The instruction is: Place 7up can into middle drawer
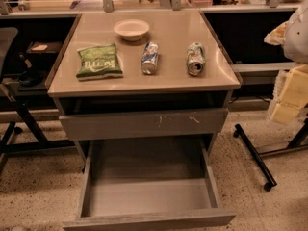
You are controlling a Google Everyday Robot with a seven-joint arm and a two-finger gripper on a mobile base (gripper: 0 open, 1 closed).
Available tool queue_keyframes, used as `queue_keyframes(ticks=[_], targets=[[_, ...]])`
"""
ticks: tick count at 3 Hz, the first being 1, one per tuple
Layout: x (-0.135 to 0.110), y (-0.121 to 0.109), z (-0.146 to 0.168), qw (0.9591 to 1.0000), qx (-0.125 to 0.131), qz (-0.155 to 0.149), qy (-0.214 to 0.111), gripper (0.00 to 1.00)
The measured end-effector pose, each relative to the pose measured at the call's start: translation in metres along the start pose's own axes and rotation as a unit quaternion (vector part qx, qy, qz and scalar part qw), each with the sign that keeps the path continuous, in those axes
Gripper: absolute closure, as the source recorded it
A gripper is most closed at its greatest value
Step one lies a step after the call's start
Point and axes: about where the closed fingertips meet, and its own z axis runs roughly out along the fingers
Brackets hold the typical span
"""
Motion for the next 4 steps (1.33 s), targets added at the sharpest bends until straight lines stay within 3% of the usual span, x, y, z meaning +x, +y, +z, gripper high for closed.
queue_keyframes(ticks=[1,2,4], targets=[[0.0,0.0,0.0,1.0,0.0,0.0,0.0,0.0],[-0.004,-0.008,0.008,0.9997,-0.005,0.023,0.004,0.0],[-0.042,-0.05,0.039,0.9976,-0.054,0.044,-0.004,0.0]])
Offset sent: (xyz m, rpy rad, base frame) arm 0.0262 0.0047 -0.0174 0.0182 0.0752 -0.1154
